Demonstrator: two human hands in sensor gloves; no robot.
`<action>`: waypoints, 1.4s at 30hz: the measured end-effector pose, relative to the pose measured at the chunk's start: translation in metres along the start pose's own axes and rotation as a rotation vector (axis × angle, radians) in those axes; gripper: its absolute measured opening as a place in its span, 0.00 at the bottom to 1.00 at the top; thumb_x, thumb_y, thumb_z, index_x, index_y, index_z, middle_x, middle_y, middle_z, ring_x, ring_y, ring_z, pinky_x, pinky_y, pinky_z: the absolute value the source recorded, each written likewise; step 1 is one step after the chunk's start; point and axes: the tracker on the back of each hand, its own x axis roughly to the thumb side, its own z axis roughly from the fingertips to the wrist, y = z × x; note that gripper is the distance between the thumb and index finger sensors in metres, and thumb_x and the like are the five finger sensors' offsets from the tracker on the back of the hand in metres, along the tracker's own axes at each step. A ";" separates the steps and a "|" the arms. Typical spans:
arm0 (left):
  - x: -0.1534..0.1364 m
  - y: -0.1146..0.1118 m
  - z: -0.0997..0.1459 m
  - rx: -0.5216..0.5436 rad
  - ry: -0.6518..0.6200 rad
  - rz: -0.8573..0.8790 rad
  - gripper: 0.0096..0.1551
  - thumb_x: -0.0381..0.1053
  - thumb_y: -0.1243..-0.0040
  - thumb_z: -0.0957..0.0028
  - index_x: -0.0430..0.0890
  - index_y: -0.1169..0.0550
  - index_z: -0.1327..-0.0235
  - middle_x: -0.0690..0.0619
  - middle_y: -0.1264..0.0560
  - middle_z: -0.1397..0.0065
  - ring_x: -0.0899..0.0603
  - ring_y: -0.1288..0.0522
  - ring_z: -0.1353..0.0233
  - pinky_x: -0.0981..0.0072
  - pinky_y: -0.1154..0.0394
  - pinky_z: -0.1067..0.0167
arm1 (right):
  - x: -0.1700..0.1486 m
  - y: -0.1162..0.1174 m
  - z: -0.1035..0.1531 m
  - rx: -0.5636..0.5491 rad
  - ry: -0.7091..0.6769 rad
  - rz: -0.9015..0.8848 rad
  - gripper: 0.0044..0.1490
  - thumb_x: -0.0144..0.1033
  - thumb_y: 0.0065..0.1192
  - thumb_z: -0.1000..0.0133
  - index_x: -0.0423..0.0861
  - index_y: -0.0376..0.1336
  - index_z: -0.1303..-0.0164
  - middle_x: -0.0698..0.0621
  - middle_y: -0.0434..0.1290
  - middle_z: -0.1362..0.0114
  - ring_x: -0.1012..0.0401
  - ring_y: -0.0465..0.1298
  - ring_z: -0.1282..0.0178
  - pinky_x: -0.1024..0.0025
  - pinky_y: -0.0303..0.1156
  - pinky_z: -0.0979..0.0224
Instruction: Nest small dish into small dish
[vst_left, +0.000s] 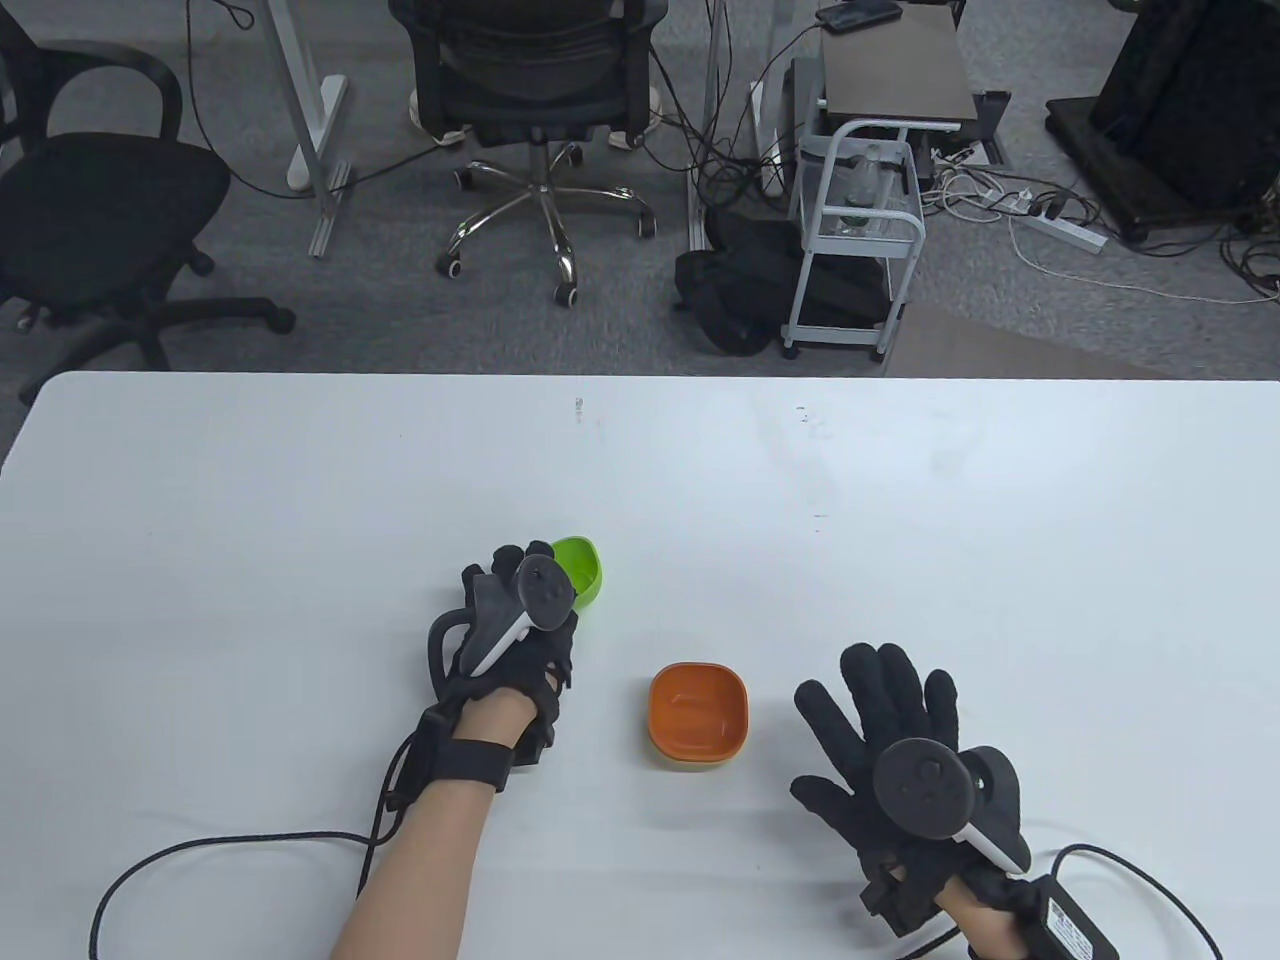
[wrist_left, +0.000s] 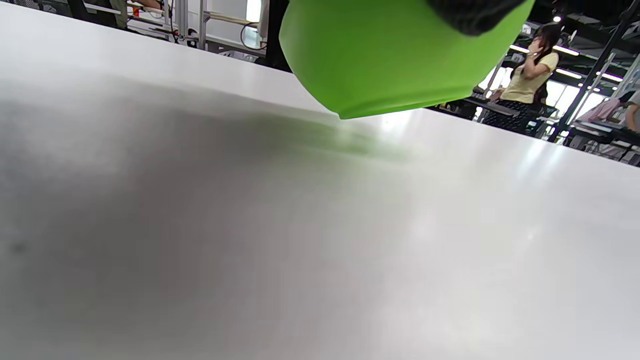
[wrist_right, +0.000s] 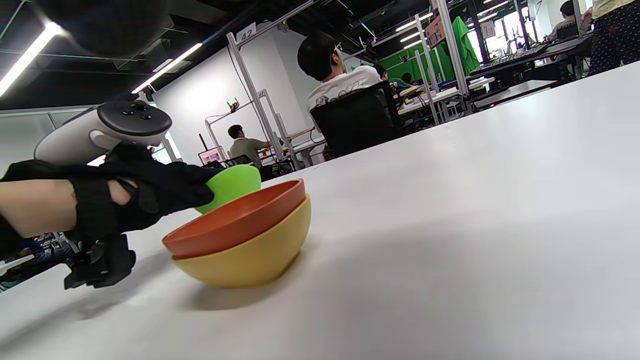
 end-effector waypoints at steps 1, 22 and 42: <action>0.001 0.002 0.002 0.004 -0.005 0.006 0.25 0.59 0.49 0.58 0.63 0.31 0.45 0.67 0.54 0.18 0.48 0.60 0.13 0.42 0.64 0.21 | 0.000 0.000 0.000 0.000 0.000 0.000 0.49 0.60 0.63 0.62 0.69 0.44 0.33 0.58 0.25 0.20 0.47 0.26 0.17 0.38 0.18 0.26; 0.069 0.062 0.087 0.141 -0.271 0.053 0.24 0.61 0.46 0.59 0.61 0.26 0.47 0.66 0.54 0.17 0.47 0.61 0.13 0.42 0.64 0.21 | 0.002 -0.002 0.002 -0.005 -0.013 0.000 0.49 0.61 0.62 0.62 0.69 0.44 0.33 0.58 0.25 0.20 0.47 0.26 0.17 0.38 0.18 0.26; 0.134 0.002 0.123 -0.010 -0.418 -0.259 0.24 0.62 0.44 0.60 0.62 0.22 0.49 0.67 0.49 0.17 0.46 0.65 0.14 0.42 0.70 0.23 | 0.002 -0.002 0.002 0.004 -0.011 -0.006 0.49 0.61 0.61 0.62 0.68 0.44 0.33 0.57 0.25 0.20 0.47 0.26 0.17 0.38 0.19 0.26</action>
